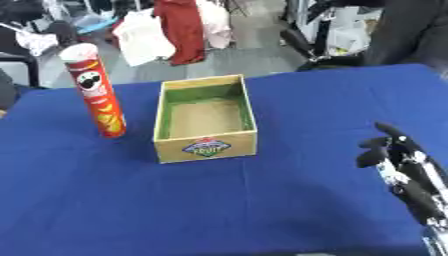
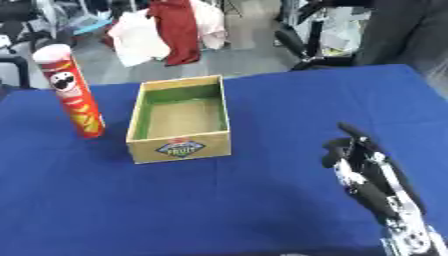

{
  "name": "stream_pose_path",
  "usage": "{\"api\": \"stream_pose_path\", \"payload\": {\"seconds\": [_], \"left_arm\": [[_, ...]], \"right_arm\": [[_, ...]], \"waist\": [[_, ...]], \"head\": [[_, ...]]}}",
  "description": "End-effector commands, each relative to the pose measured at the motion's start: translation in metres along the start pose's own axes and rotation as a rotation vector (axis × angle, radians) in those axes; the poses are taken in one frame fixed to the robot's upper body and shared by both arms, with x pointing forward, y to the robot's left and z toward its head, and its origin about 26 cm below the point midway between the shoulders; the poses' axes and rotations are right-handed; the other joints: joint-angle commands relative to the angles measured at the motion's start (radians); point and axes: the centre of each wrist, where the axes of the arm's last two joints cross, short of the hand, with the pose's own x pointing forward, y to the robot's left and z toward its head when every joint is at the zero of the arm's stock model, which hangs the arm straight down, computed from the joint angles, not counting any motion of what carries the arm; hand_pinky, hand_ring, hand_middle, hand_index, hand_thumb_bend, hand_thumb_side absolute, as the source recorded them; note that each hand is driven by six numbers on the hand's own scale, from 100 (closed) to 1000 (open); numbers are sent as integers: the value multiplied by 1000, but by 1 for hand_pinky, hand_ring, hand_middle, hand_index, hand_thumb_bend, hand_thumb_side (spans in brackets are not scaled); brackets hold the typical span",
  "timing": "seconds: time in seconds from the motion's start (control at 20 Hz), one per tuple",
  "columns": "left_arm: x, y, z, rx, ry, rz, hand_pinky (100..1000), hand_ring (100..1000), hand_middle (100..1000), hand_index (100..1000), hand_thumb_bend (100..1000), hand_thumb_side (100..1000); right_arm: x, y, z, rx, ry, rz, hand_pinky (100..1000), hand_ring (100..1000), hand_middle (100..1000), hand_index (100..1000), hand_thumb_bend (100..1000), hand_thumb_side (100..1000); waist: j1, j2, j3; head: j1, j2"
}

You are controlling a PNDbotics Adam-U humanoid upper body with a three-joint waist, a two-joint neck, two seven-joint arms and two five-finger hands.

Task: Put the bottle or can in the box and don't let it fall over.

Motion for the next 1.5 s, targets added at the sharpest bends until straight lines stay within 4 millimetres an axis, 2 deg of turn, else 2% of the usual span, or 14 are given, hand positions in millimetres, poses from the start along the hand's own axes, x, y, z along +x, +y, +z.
{"api": "stream_pose_path", "payload": {"seconds": [0.05, 0.25, 0.5, 0.75, 0.8, 1.2, 1.4, 1.5], "left_arm": [[-26, -13, -14, -75, 98, 23, 753, 878, 927, 1000, 100, 254], [-47, -34, -36, -141, 215, 91, 754, 887, 932, 1000, 100, 256], [-60, -47, -48, -146, 356, 129, 757, 899, 939, 1000, 100, 268], [-66, -49, -50, -141, 435, 117, 759, 903, 946, 1000, 100, 254], [-68, -49, -48, -138, 453, 117, 758, 909, 953, 1000, 100, 249], [-76, -54, -38, -120, 571, 117, 763, 918, 965, 1000, 100, 250], [-78, -61, -36, -152, 555, 170, 756, 915, 964, 1000, 100, 492], [-79, -62, -34, -164, 544, 189, 756, 915, 965, 1000, 100, 572]], "right_arm": [[5, -5, -2, 13, -15, 26, 603, 600, 645, 934, 157, 455], [5, -3, -4, 16, -20, 19, 604, 601, 645, 934, 159, 456], [6, -2, -6, 22, -29, 11, 603, 601, 645, 933, 162, 455], [7, -1, -7, 26, -31, 8, 603, 601, 645, 933, 162, 455], [7, -1, -7, 27, -32, 8, 603, 601, 645, 933, 193, 452], [8, -1, -8, 34, -41, 6, 603, 602, 643, 933, 196, 453], [9, -1, -9, 33, -44, 5, 603, 602, 642, 933, 198, 452], [9, -1, -10, 33, -46, 4, 603, 602, 642, 933, 198, 452]], "waist": [[-2, -9, -3], [-6, -8, -10], [-11, -1, -22], [-9, 5, -29], [-9, 5, -30], [-7, 7, -35], [-9, 11, -38], [-9, 13, -40]], "head": [[4, -6], [13, -4], [20, -3], [24, 0], [24, -1], [25, -11], [25, -14], [25, -13]]}}
